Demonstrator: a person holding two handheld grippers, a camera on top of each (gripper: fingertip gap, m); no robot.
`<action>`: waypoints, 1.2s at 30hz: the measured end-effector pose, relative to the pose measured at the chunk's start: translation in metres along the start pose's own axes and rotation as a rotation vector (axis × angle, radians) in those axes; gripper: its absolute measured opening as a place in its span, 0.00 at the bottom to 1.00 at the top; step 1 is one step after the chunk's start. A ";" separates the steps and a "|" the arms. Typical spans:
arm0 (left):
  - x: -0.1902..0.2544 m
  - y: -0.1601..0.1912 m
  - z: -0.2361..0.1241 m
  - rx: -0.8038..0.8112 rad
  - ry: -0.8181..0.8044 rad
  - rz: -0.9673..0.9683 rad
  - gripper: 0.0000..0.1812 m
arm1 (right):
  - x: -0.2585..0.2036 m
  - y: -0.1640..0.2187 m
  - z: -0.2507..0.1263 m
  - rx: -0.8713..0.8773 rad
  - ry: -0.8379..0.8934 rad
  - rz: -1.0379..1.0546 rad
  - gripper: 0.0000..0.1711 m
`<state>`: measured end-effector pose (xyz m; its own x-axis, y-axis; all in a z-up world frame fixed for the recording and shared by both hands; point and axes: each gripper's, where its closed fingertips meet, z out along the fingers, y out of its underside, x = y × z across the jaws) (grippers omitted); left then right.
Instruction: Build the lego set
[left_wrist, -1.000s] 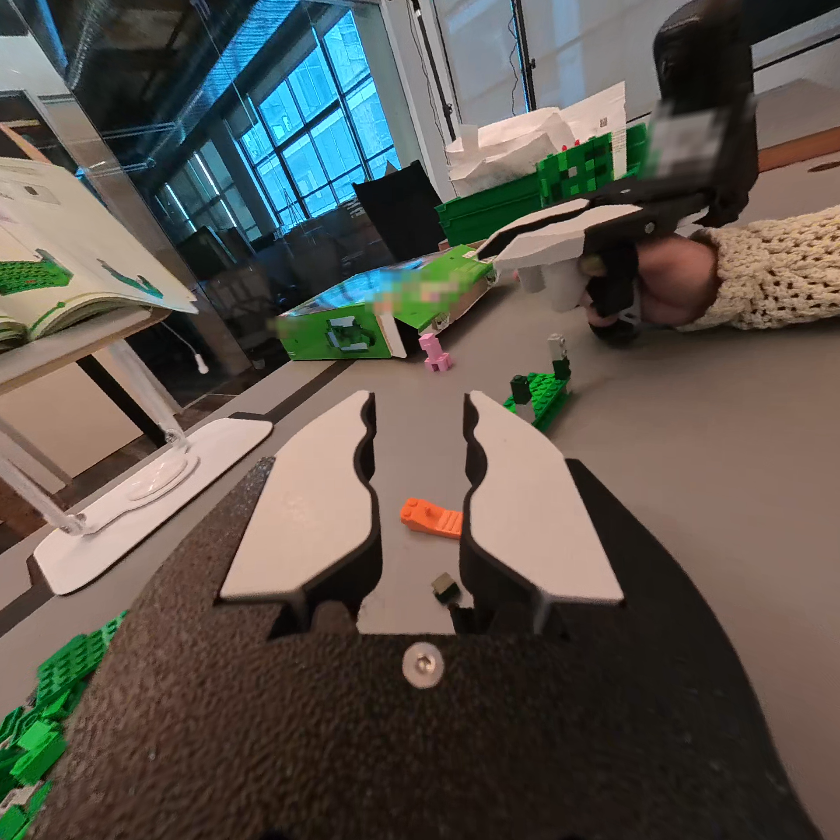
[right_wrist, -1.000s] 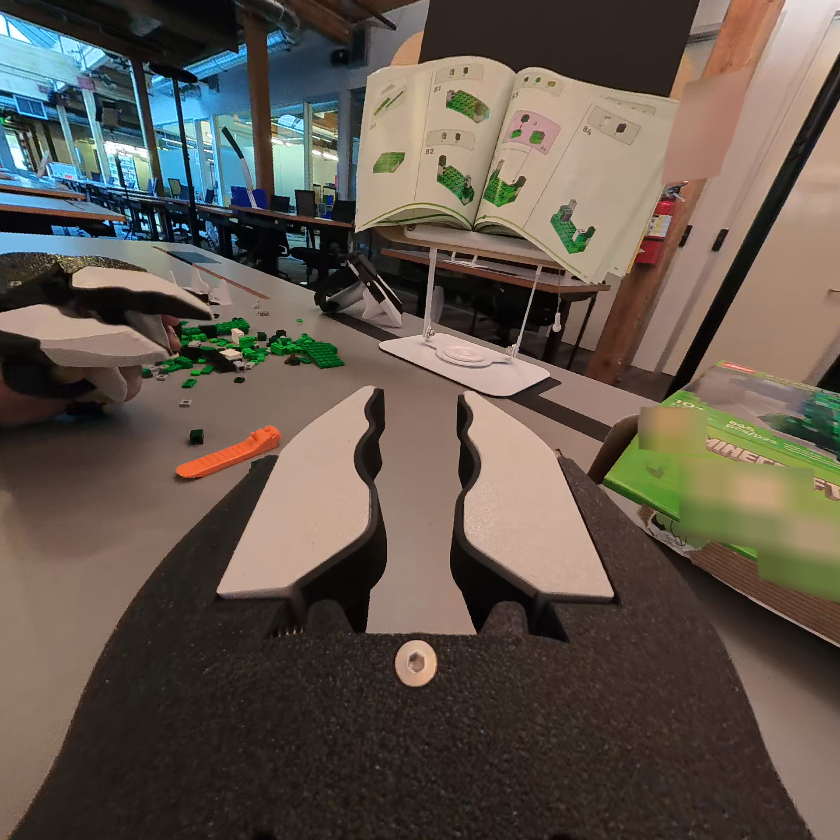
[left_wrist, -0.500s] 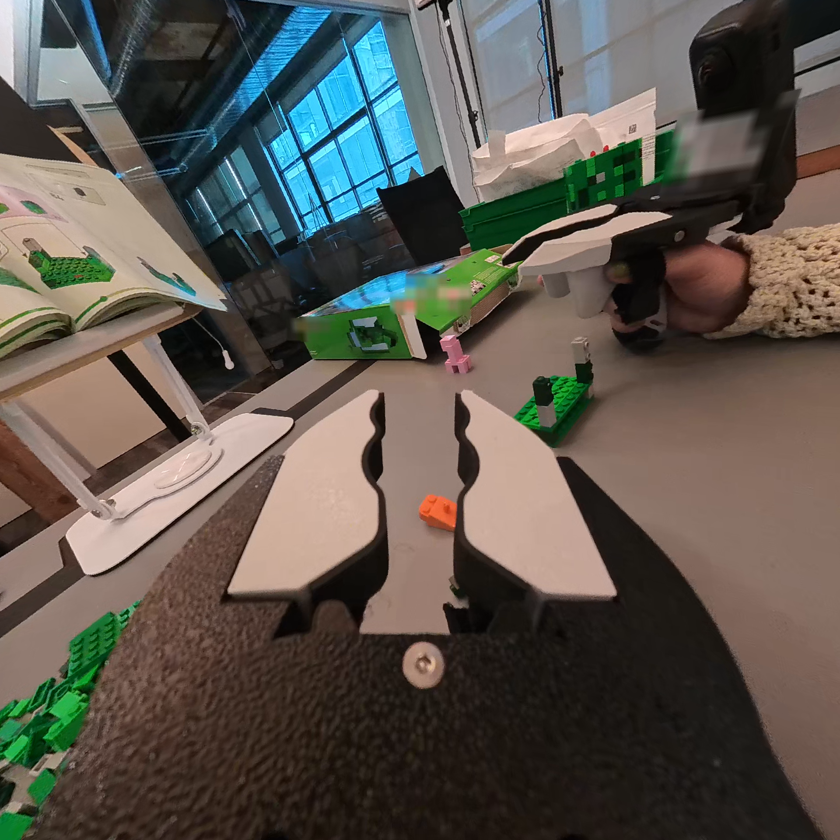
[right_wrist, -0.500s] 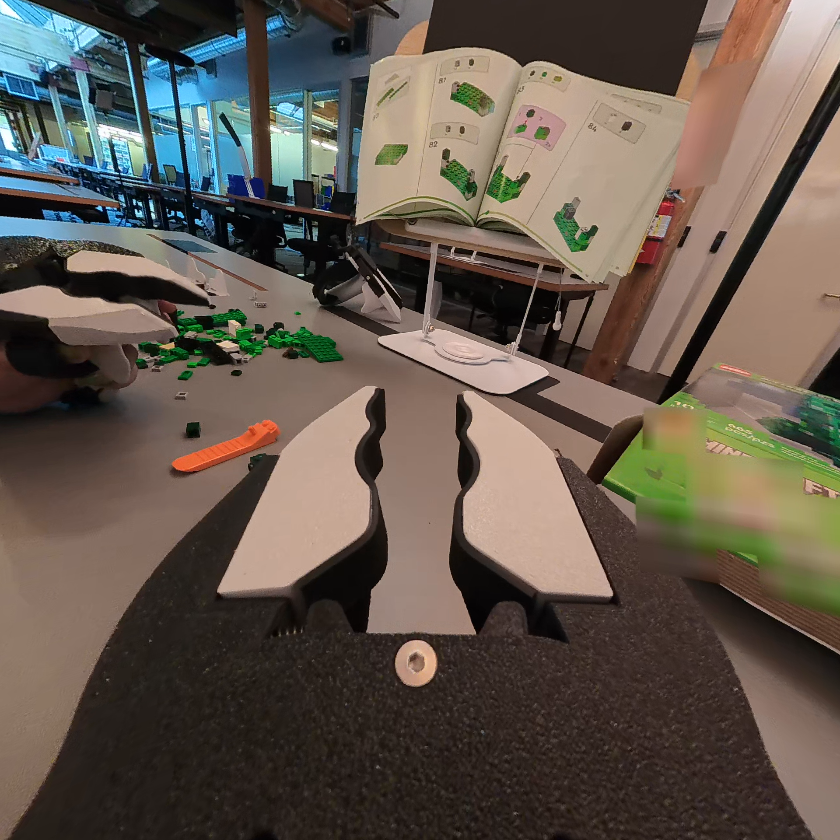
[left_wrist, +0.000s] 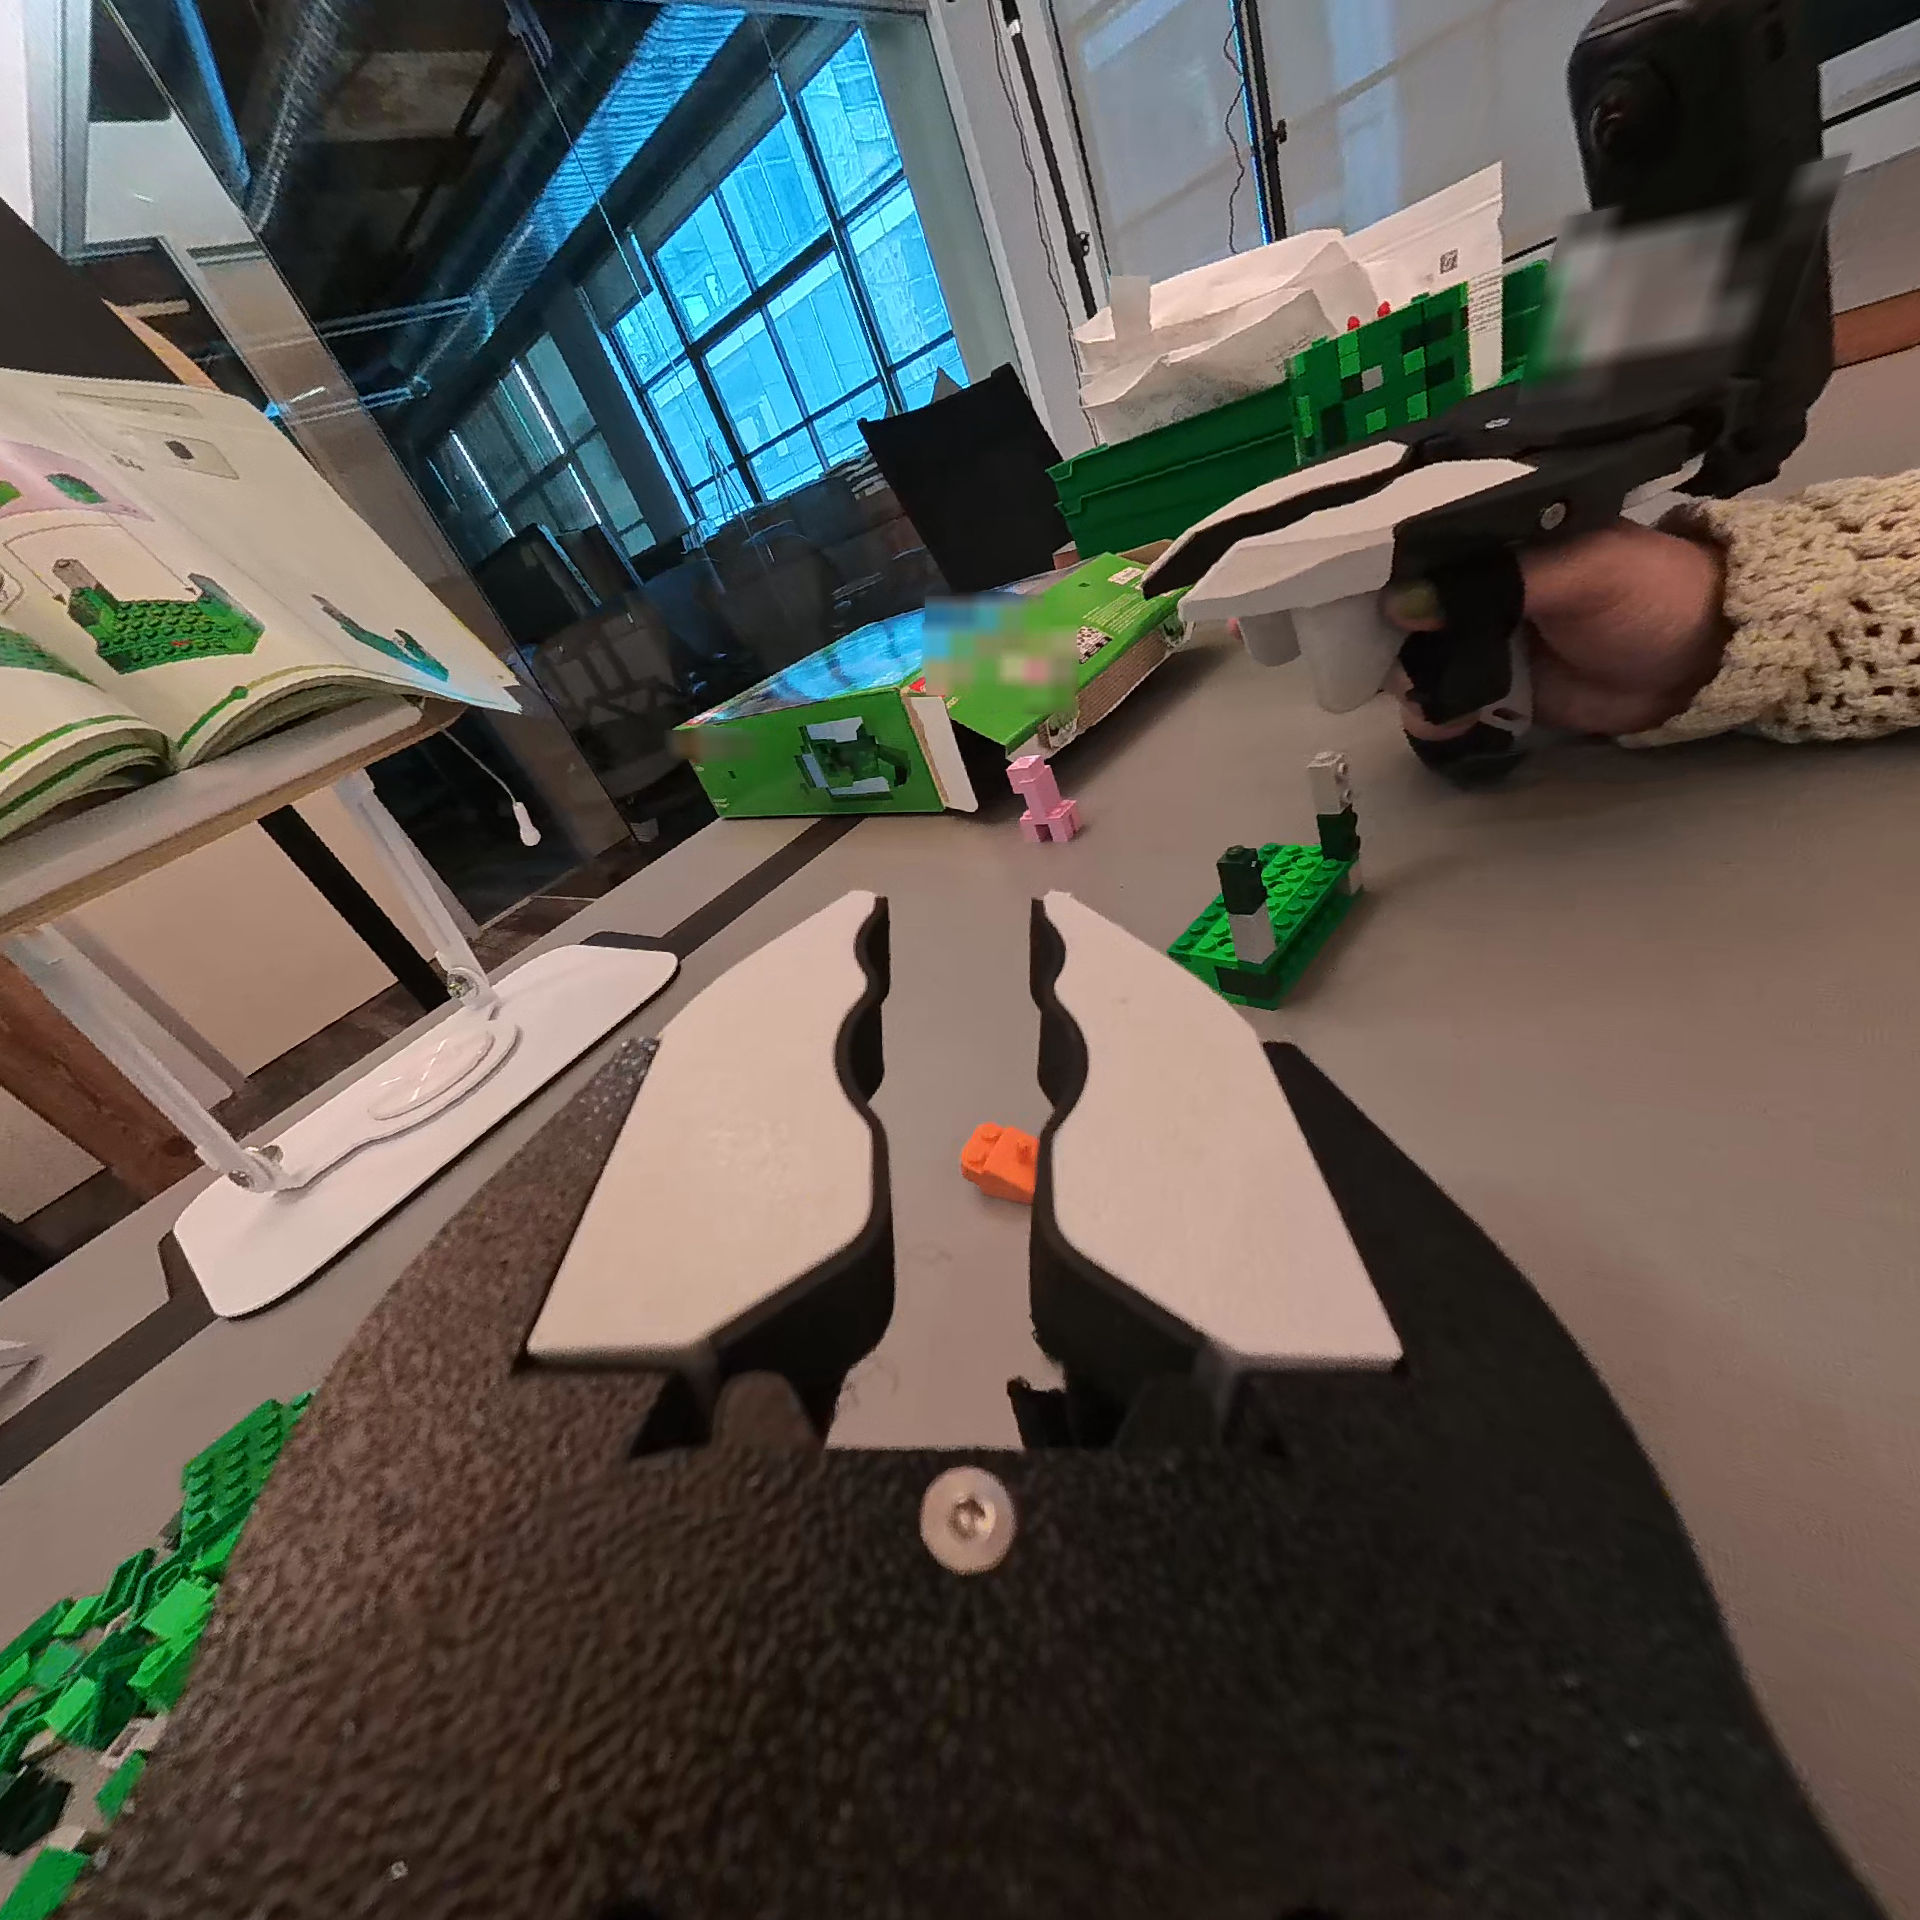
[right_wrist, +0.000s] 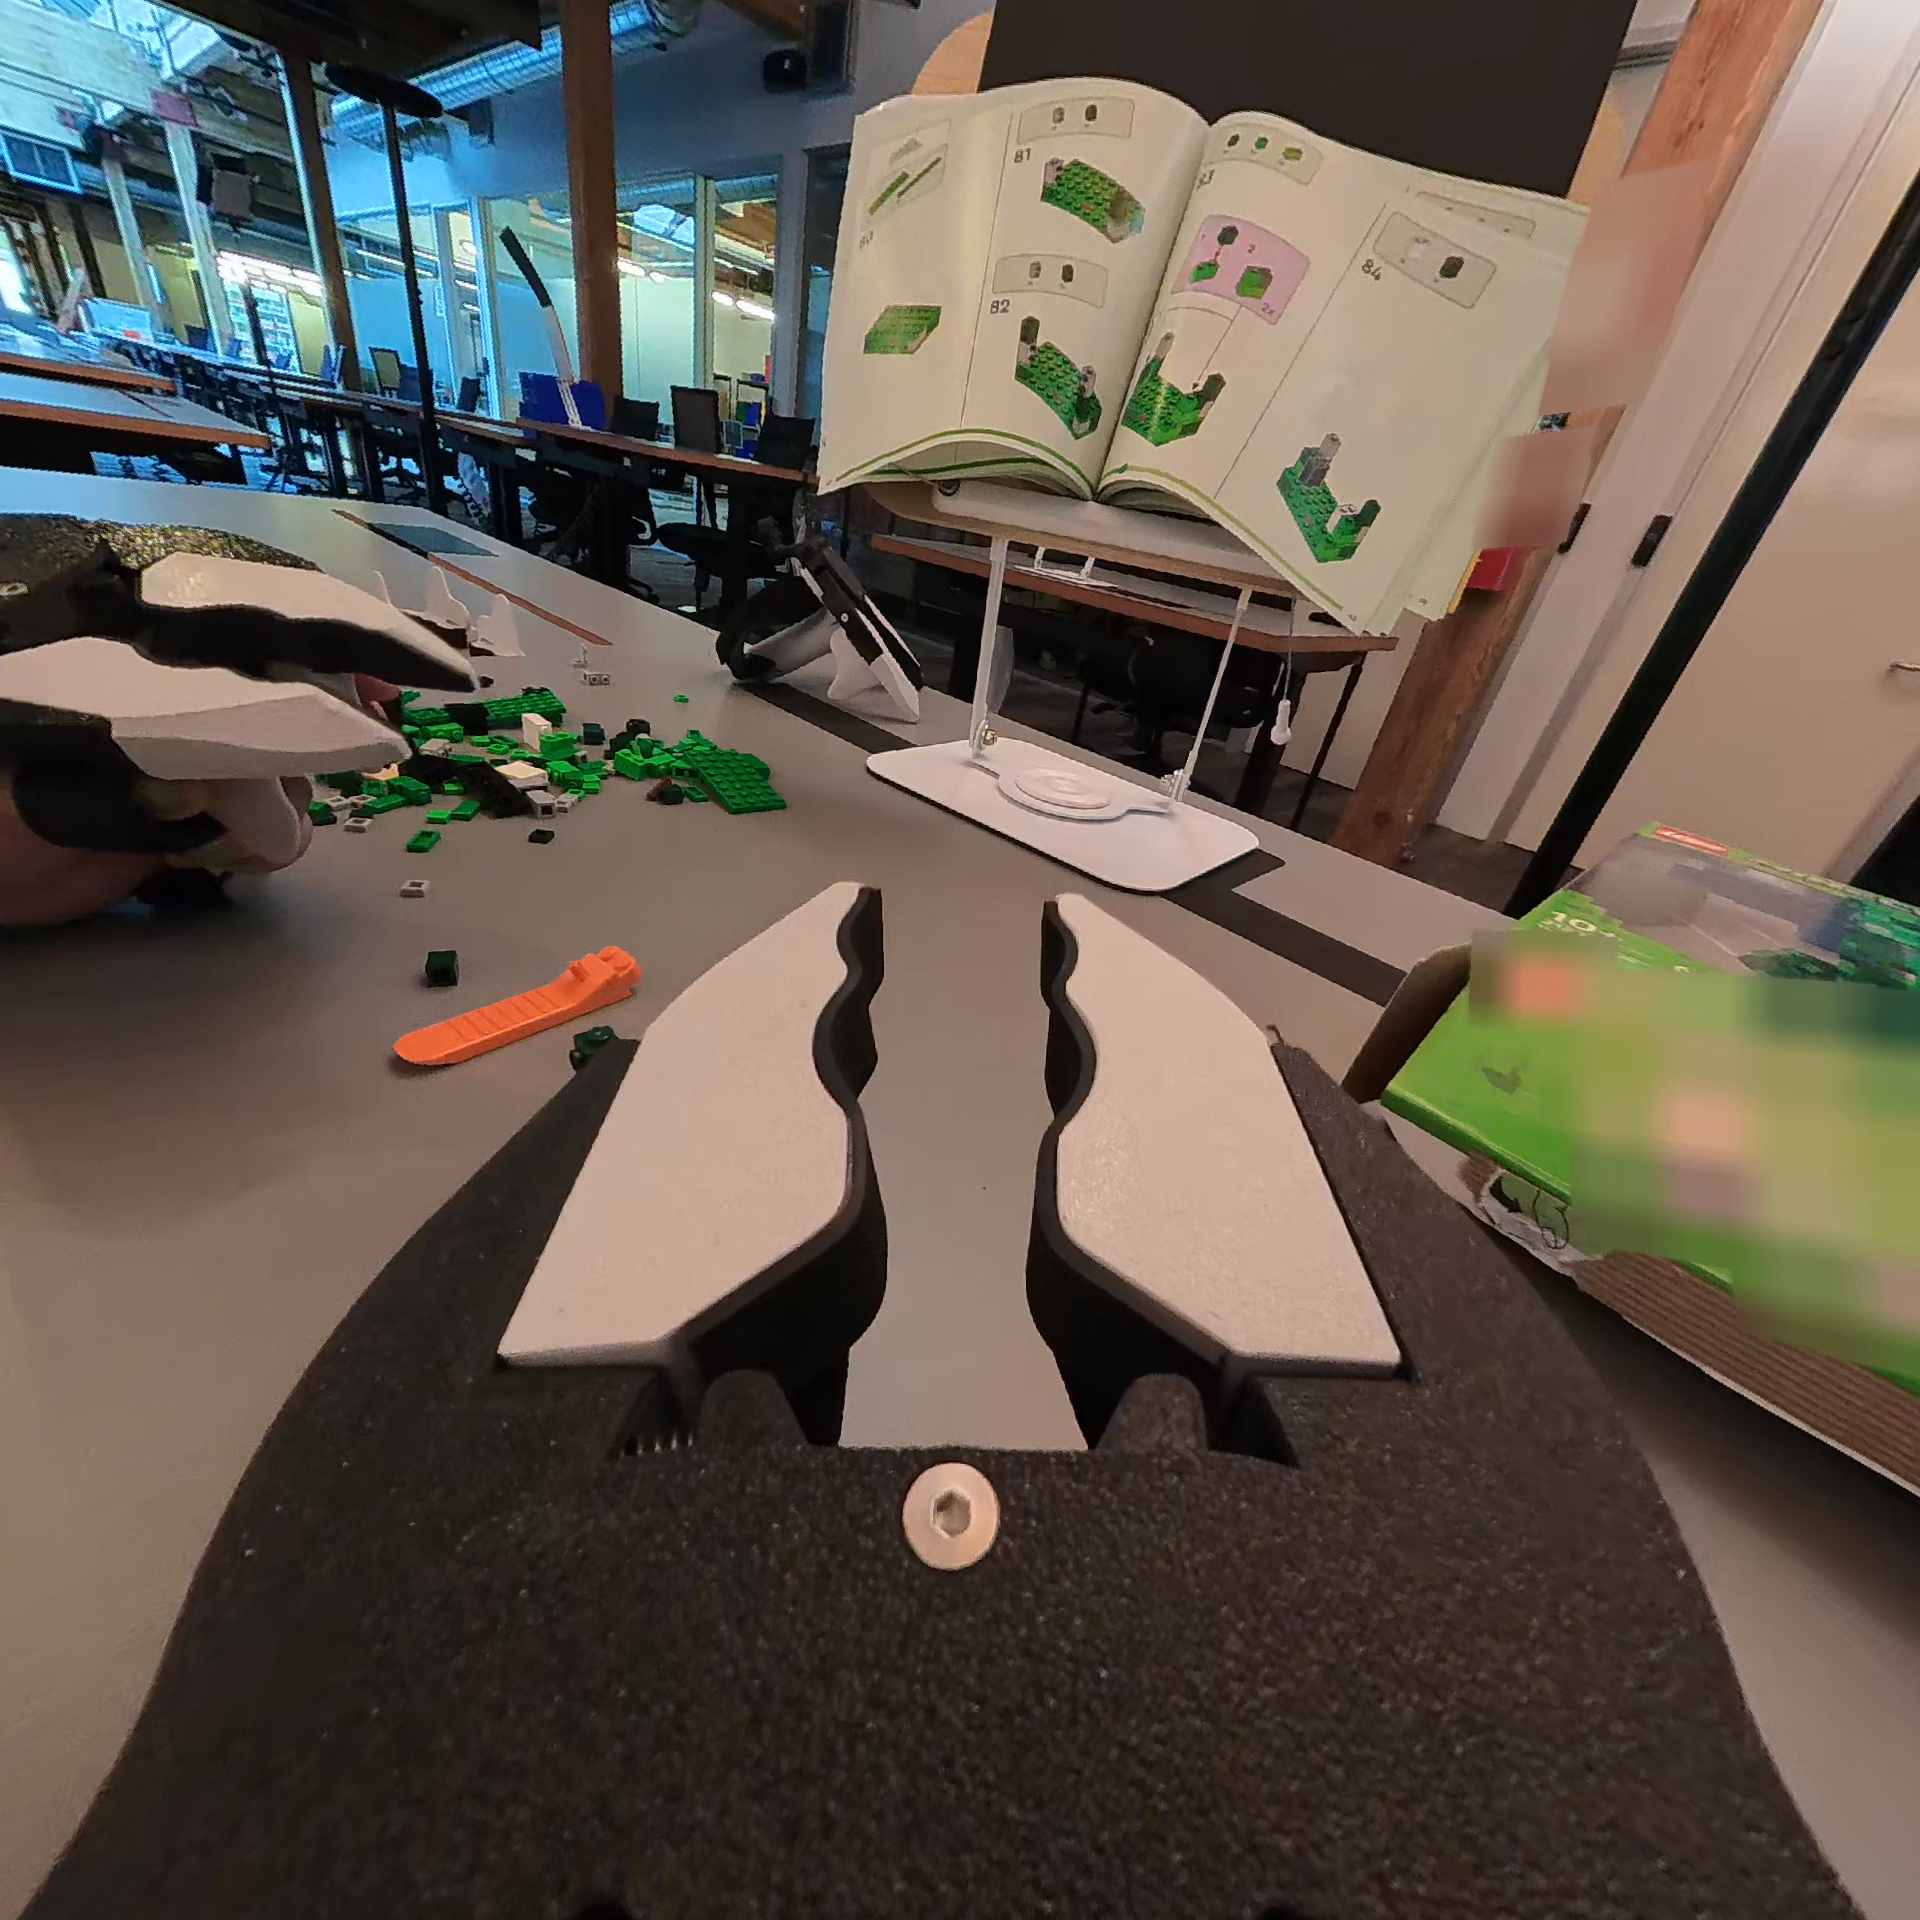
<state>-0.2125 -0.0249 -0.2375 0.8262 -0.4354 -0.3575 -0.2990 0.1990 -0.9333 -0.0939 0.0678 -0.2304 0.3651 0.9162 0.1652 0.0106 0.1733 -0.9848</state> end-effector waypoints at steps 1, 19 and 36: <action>0.001 0.000 0.000 -0.002 0.002 0.004 0.14 | 0.000 0.000 0.000 -0.005 0.000 0.003 0.17; 0.006 0.002 0.002 -0.019 0.021 0.031 0.12 | -0.069 0.065 -0.022 -0.545 -0.535 -0.012 0.36; -0.006 0.000 -0.001 0.002 -0.020 -0.004 0.12 | -0.064 0.076 -0.014 -0.617 -0.486 -0.046 0.25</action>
<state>-0.2179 -0.0229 -0.2351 0.8365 -0.4188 -0.3535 -0.2950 0.1995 -0.9344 -0.1038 0.0172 -0.3170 -0.0946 0.9929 0.0718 0.5827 0.1137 -0.8047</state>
